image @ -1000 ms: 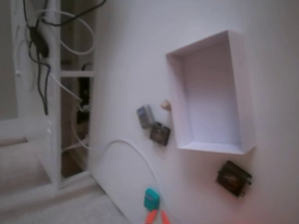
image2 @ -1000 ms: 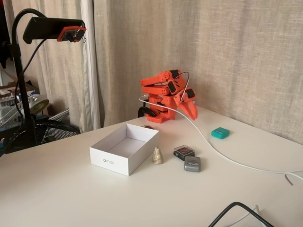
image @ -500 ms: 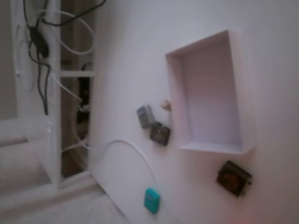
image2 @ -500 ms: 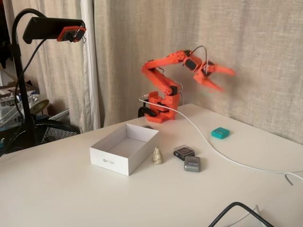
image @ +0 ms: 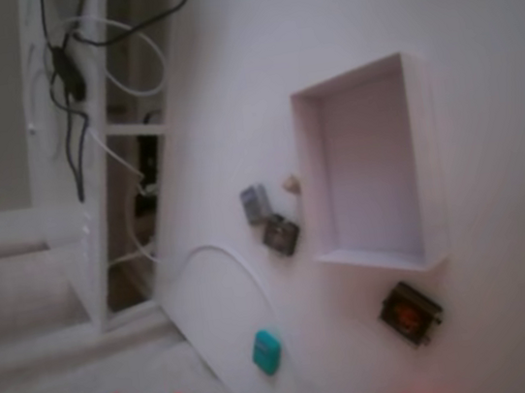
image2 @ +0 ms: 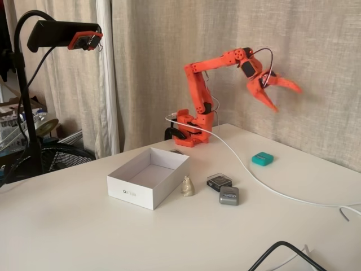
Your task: Grasp the green cube and put it in the bin.
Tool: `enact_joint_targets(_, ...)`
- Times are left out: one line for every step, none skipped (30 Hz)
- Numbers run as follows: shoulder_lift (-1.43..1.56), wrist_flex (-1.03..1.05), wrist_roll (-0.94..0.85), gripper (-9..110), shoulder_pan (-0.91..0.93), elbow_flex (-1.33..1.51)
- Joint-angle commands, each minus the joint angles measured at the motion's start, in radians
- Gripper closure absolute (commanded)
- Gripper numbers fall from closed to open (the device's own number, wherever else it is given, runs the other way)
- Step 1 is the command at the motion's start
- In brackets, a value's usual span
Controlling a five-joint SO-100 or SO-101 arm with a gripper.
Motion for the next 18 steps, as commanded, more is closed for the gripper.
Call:
enact_joint_targets(-0.061,0.133,-0.006,61,0.040,-0.054)
enact_joint_targets(-0.086,0.152,-0.006,62,0.054,-0.055)
enact_joint_targets(-0.110,0.175,-0.005,62,0.067,-0.055)
enact_joint_targets(-0.135,0.198,-0.005,62,0.080,-0.055)
enact_joint_targets(-0.158,0.221,-0.005,62,0.089,-0.055)
enact_joint_targets(-0.179,0.235,-0.005,62,0.094,-0.054)
enact_joint_targets(-0.199,0.245,-0.005,62,0.097,-0.048)
enact_joint_targets(-0.218,0.245,-0.005,62,0.100,-0.038)
enact_joint_targets(-0.233,0.233,-0.005,62,0.101,-0.026)
enact_joint_targets(-0.250,0.212,-0.003,62,0.101,-0.011)
enact_joint_targets(-0.261,0.181,-0.002,61,0.101,0.011)
enact_joint_targets(-0.265,0.146,0.000,61,0.097,0.038)
enact_joint_targets(-0.267,0.117,0.000,61,0.092,0.066)
enact_joint_targets(-0.268,0.094,0.000,61,0.083,0.094)
enact_joint_targets(-0.268,0.069,0.000,61,0.075,0.124)
enact_joint_targets(-0.265,0.034,0.000,61,0.069,0.160)
enact_joint_targets(-0.259,-0.018,0.000,61,0.069,0.202)
enact_joint_targets(-0.239,-0.080,0.000,62,0.067,0.256)
